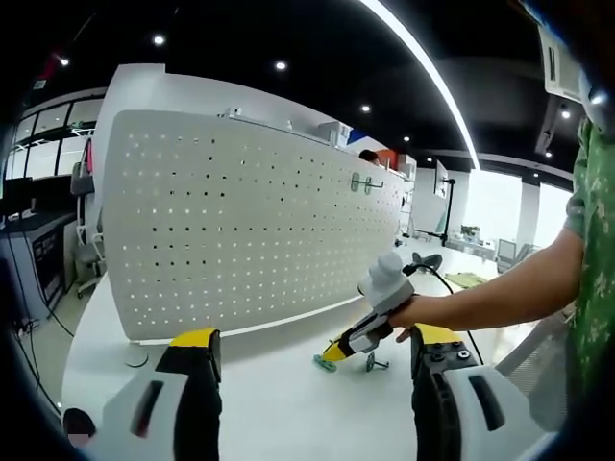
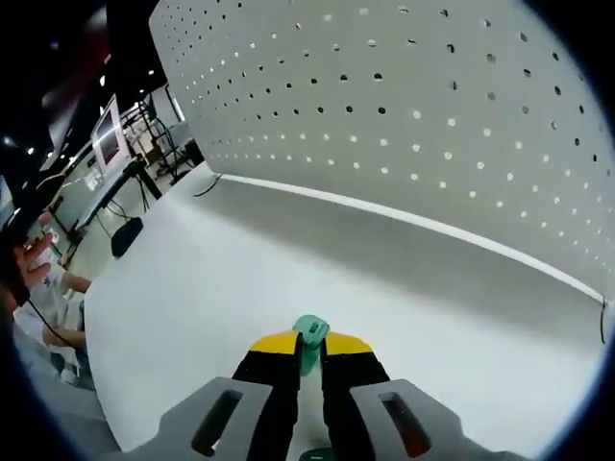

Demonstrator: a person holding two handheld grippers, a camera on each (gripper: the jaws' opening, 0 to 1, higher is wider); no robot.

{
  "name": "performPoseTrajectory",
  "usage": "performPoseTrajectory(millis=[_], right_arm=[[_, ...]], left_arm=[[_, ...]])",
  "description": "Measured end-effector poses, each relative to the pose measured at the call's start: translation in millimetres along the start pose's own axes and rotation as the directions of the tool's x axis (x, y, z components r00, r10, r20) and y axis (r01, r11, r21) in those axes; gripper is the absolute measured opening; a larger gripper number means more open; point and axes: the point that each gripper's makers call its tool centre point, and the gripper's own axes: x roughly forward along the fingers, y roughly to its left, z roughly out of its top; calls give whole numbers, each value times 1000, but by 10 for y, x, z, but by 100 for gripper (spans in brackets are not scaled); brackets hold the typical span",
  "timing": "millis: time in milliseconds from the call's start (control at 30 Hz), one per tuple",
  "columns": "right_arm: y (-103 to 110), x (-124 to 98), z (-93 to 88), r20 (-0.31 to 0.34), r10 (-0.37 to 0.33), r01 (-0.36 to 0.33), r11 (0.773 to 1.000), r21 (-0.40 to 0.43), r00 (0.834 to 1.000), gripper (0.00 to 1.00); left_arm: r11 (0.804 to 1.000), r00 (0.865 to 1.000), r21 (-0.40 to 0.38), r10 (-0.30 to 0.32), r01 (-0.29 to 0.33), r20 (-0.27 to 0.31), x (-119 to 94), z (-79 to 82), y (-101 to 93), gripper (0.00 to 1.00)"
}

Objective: Insert the hook assembly into the mounting plate slot until the hook locks in place.

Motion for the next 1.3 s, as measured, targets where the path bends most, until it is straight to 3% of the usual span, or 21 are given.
performPoseTrajectory(millis=[700,1300], right_arm=[[12,36,-14,-5,14,-14,1000,0,1000,2],[12,-11,43,37,15,-14,1000,-22,999,2]], left_arm=[[1000,1000,-3,-2,2,-1,14,-10,11,82],[1000,1000,2,-7,7,-7,31,0,4,82]])
